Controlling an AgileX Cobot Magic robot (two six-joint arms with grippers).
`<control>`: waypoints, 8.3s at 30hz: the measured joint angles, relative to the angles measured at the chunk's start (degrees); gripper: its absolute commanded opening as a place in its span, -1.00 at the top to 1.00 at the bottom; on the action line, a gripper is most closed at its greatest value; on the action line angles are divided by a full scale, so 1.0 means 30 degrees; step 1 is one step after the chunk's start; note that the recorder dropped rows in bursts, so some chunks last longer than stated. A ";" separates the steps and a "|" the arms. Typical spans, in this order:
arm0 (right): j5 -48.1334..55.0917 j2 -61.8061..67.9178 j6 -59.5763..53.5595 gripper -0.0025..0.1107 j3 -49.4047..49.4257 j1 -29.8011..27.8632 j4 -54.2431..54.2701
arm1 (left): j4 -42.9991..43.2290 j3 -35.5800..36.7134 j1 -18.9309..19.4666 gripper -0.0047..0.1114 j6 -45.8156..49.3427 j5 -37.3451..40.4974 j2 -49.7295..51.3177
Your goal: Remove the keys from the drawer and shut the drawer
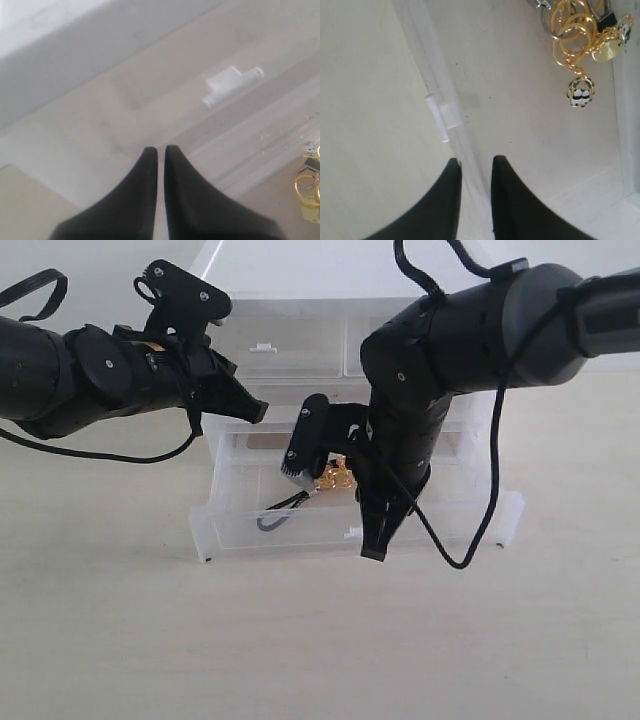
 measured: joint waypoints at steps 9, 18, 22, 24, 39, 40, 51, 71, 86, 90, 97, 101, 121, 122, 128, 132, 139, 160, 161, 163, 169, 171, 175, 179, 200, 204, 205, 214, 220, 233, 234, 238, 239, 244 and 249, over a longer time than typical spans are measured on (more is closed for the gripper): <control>0.0545 0.0000 0.0940 0.12 0.0041 0.0000 0.0848 | 0.0000 0.0000 0.0000 0.85 0.0000 0.0000 0.0000; 0.0745 -0.2022 0.1355 0.12 0.0041 0.0000 0.0989 | 0.0000 0.0000 0.0000 0.85 0.0000 0.0000 0.0000; -0.0643 -0.3110 0.3157 0.12 0.0041 0.0000 0.0989 | 0.0000 0.0000 0.0000 0.85 0.0000 0.0000 0.0000; -0.2084 -0.3353 0.5192 0.12 0.0041 0.0000 0.0780 | 0.0000 0.0000 0.0000 0.85 0.0000 0.0000 0.0000; -0.6291 -0.3056 1.5130 0.12 0.0041 -0.0449 0.0573 | 0.0000 0.0000 0.0000 0.85 0.0000 0.0000 0.0000; -0.6291 -0.3056 1.5173 0.12 0.0041 -0.0449 0.0573 | 0.0000 0.0000 0.0000 0.85 0.0000 0.0000 0.0000; -0.6406 -0.3056 1.5119 0.12 0.0041 -0.0537 -0.0299 | 0.0000 0.0000 0.0000 0.85 0.0000 0.0000 0.0000; -0.6485 -0.2029 1.8161 0.12 0.0041 -0.0537 -0.0371 | 0.0265 0.0000 0.0013 0.85 0.0000 0.0000 0.0000; -0.8024 0.0203 1.9504 0.12 0.0041 -0.1560 0.1447 | 0.0223 0.0000 0.0013 0.85 -0.0205 0.0039 0.0000; -0.8439 0.0795 1.9541 0.12 0.0041 -0.1590 0.1659 | 0.0223 0.0000 0.0013 0.85 -0.0274 0.0039 0.0000; -0.9135 0.1499 1.9618 0.12 0.0041 -0.1590 0.2544 | 0.0223 0.0000 0.0013 0.85 -0.0352 0.0039 0.0000; -0.9687 0.2150 1.9618 0.12 0.0041 -0.1590 0.3257 | 0.0223 0.0000 0.0013 0.85 -0.0352 0.0039 0.0000; -0.9801 0.2601 1.8756 0.12 0.0041 -0.1633 0.4168 | -0.2923 0.1519 0.0450 0.85 -0.1003 -0.2736 -0.2888; -0.9801 0.2601 1.8756 0.12 0.0041 -0.1633 0.4168 | -0.3313 0.1776 0.0461 0.85 -0.1003 -0.2950 -0.3198; -0.9943 0.2564 1.8675 0.12 0.0041 -0.1368 0.4168 | -0.4050 0.2360 0.1003 0.85 -0.1353 -1.2509 -0.4749; -0.9882 0.2528 1.8552 0.12 0.0041 -0.1247 0.4168 | -0.1226 0.2360 0.1038 0.85 -0.1570 -1.0535 -0.4904; -0.9747 0.2528 1.8439 0.12 0.0041 -0.0587 0.4168 | -0.2528 0.2405 0.0943 0.85 -0.1284 -0.9723 -0.4751; -0.8769 0.3711 1.9299 0.12 -0.1467 0.0006 0.4484 | -0.9095 0.2405 0.0943 0.85 0.1182 -1.5375 -0.5244; -0.8819 0.3792 1.9299 0.12 -0.1467 0.0006 0.4538 | -0.9095 0.2405 0.0943 0.85 0.1182 -1.5375 -0.5244; -0.8910 0.3968 1.9335 0.12 -0.1467 0.0006 0.4538 | -0.9095 0.2405 0.0943 0.85 0.1182 -1.5375 -0.5244; -0.9270 0.4124 1.9454 0.12 -0.1467 0.0043 0.4949 | -0.9095 0.2405 0.0943 0.85 0.1182 -1.5375 -0.5244; -0.9343 0.4157 1.9454 0.12 -0.1467 0.0123 0.4949 | -0.9095 0.2405 0.0943 0.85 0.1182 -1.5375 -0.5244; -0.9174 0.4115 1.9379 0.13 -0.1467 0.0284 0.4978 | -0.9095 0.2405 0.0943 0.85 0.1182 -1.5375 -0.5244; -0.7603 0.3220 1.8450 0.20 -0.1467 0.0370 0.5019 | -0.9095 0.2405 0.0943 0.85 0.1182 -1.5375 -0.5244; -0.1030 -0.2116 2.3079 0.96 -0.1467 0.0583 -0.9516 | -0.8723 0.2405 0.0943 0.85 0.1193 -1.4791 -0.5244; -0.1030 -0.2033 2.4344 0.96 -0.1467 0.0132 -1.0995 | -0.8646 0.2405 0.0943 0.85 0.1193 -1.4613 -0.5244; -0.1030 -0.1999 2.4668 0.96 -0.1467 -0.0056 -1.1341 | -0.8646 0.2405 0.0943 0.85 0.1193 -1.4613 -0.5244; -0.2512 -0.1891 2.5537 0.96 -0.1467 -0.2072 -1.1807 | -0.8615 0.2405 0.0943 0.85 0.1193 -1.4509 -0.5244; -0.3584 -0.1866 2.5680 0.96 -0.1432 -0.3198 -1.1757 | -0.8615 0.2405 0.0943 0.85 0.1193 -1.4509 -0.5244; -0.2588 -0.2469 2.4444 0.96 -0.1468 0.1219 -0.8081 | -0.8349 0.2405 0.0943 0.85 0.1193 -1.4077 -0.5244; -0.2804 -0.2469 2.4444 0.96 -0.1468 0.1351 -0.7467 | -0.8305 0.2405 0.0943 0.85 0.1193 -1.4077 -0.5244; -0.5099 -0.1414 2.3073 0.68 -0.1468 0.1352 -0.3384 | -0.8389 0.2405 0.0943 0.85 0.1324 -1.4077 -0.5244; -0.5412 -0.1155 2.2877 0.51 -0.1468 0.1352 -0.2821 | -0.8510 0.2405 0.0943 0.85 0.1417 -1.4077 -0.5244; -0.5814 -0.0107 2.3049 -0.36 -0.1468 0.1352 -0.1698 | -0.9166 0.2405 0.0943 0.85 0.1793 -1.4437 -0.5244; -0.6057 0.0948 2.5623 -0.37 -0.1468 0.1352 -0.1300 | -0.9417 0.2405 0.0943 0.85 0.1877 -1.4663 -0.5244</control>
